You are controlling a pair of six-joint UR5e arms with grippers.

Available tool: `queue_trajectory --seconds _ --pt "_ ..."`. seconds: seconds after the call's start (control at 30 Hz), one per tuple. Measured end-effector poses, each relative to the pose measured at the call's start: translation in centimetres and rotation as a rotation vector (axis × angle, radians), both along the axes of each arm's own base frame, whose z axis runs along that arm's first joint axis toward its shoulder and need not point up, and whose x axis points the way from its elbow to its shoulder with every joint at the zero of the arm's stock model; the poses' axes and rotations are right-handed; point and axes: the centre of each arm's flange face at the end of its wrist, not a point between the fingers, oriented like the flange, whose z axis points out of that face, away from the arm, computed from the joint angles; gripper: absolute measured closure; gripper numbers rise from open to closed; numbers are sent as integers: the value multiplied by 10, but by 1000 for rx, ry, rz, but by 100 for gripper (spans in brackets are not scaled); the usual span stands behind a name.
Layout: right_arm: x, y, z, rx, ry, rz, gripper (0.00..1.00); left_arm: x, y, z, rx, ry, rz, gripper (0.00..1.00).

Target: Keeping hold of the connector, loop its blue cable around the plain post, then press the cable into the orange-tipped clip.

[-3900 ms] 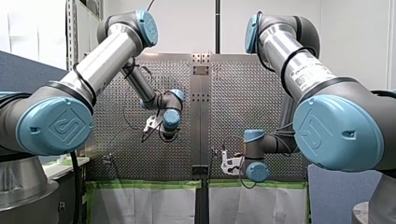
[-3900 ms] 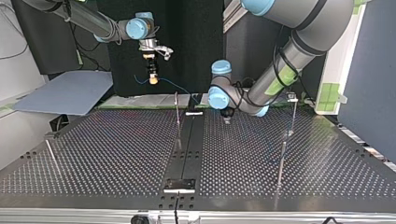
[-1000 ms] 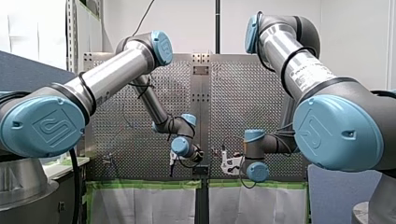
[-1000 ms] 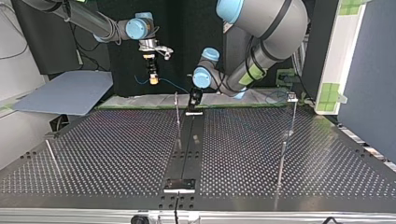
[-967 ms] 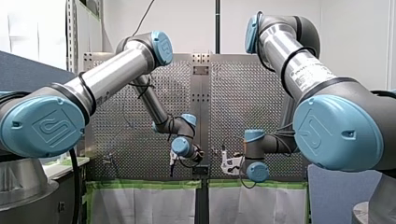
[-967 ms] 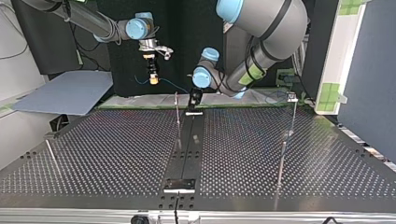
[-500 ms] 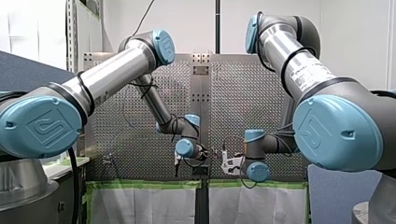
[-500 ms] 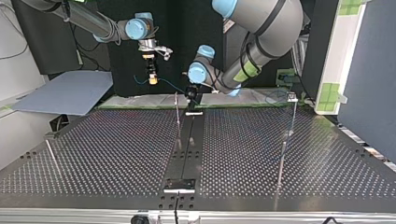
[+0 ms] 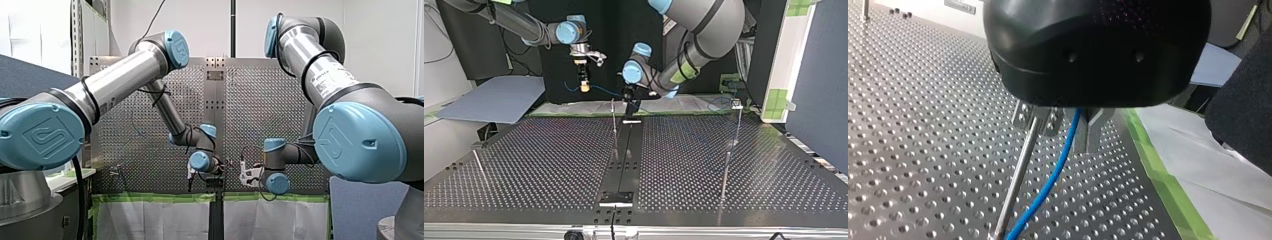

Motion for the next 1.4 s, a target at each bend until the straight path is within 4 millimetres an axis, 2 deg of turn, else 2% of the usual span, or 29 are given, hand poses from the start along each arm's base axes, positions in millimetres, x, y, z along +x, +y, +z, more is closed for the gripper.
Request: queue_trajectory --seconds 0.5,1.4 --pt "-4 -20 4 2 21 -18 100 7 -5 6 -63 -67 55 100" --pt "-13 -35 7 -11 26 -40 100 12 2 4 -55 -77 101 100"
